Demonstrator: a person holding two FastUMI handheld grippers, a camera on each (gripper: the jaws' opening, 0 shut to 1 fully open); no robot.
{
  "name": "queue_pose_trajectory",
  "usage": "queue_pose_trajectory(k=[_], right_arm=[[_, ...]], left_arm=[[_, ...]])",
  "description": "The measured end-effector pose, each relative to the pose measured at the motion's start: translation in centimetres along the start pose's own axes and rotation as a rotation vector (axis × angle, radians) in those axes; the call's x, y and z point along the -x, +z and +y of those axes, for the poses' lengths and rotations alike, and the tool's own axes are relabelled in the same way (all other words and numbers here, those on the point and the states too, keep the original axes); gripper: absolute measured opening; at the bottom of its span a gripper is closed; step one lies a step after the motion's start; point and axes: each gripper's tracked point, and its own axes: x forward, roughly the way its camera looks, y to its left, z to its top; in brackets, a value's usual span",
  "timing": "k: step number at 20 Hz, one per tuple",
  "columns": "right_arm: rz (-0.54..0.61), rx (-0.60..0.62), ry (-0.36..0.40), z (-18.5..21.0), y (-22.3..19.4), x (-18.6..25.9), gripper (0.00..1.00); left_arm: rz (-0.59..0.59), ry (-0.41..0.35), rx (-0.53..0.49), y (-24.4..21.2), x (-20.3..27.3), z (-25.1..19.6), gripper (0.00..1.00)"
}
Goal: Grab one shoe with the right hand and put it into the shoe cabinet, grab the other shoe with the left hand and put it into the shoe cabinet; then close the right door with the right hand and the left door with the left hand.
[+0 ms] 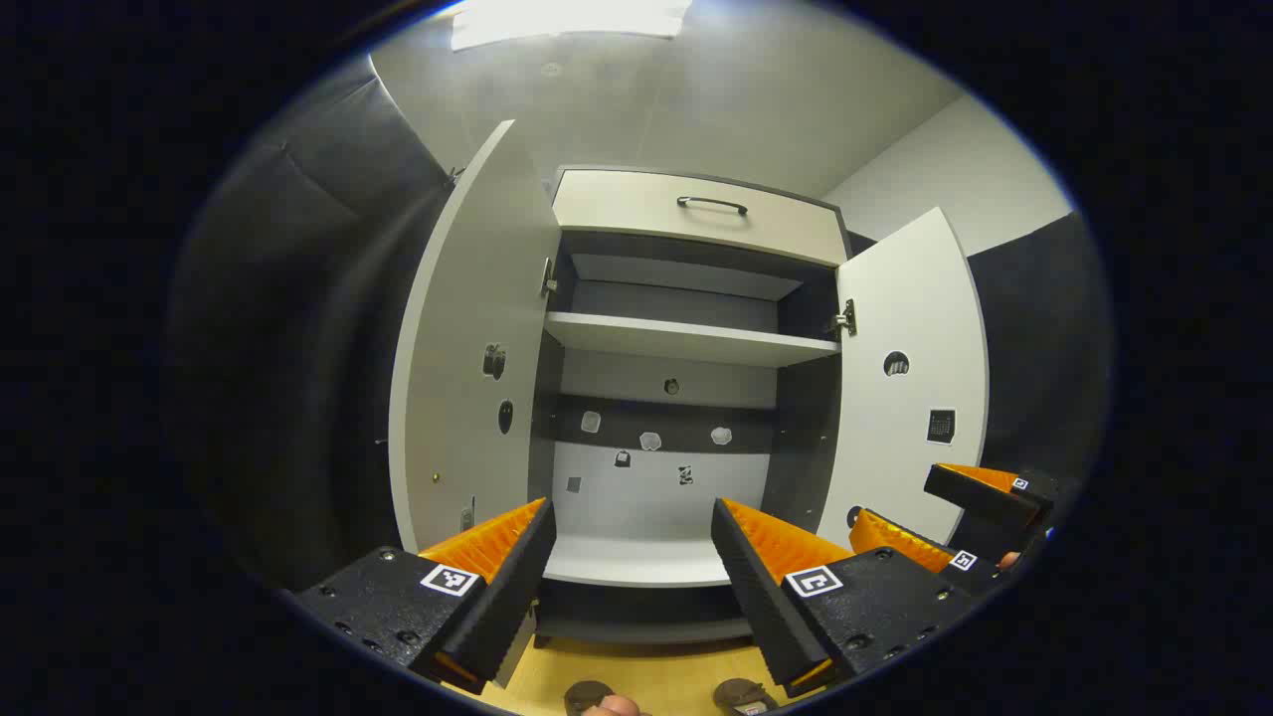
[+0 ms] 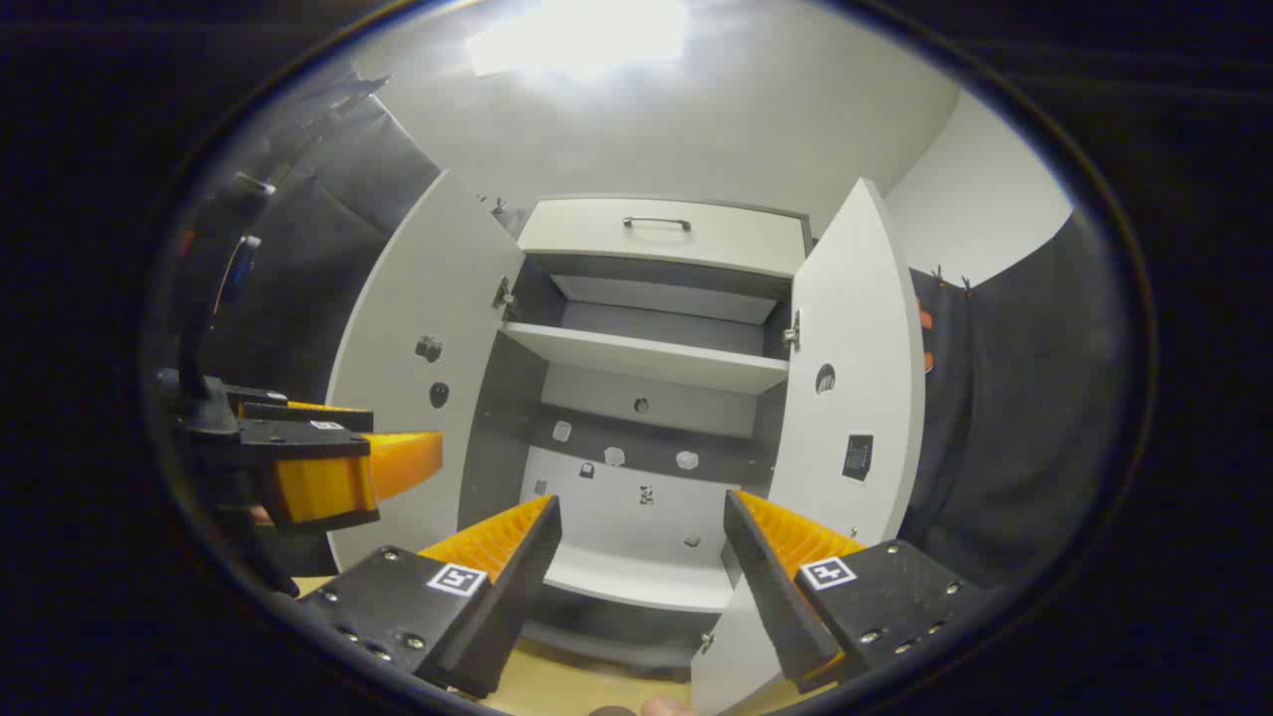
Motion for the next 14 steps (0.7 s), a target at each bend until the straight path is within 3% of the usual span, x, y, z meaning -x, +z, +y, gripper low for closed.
queue_pose_trajectory(k=[1,2,9,14], right_arm=[[0.011,-0.005,0.004,0.2,-0.3,0.1,0.98],[0.019,-0.011,0.009,0.3,-0.5,0.1,0.98],[0.02,-0.016,0.005,-0.2,-0.6,-0.3,0.98],[0.04,-0.027,0.016,0.2,-1.7,-0.7,0.98]], left_arm=[[0.004,0.004,-0.004,-0.1,0.0,0.2,0.93],[0.004,0.009,-0.006,-0.1,0.2,0.4,0.96],[-0.008,0.039,0.004,0.2,0.4,1.4,0.93],[0.008,0.049,0.01,-0.4,0.4,1.9,0.96]])
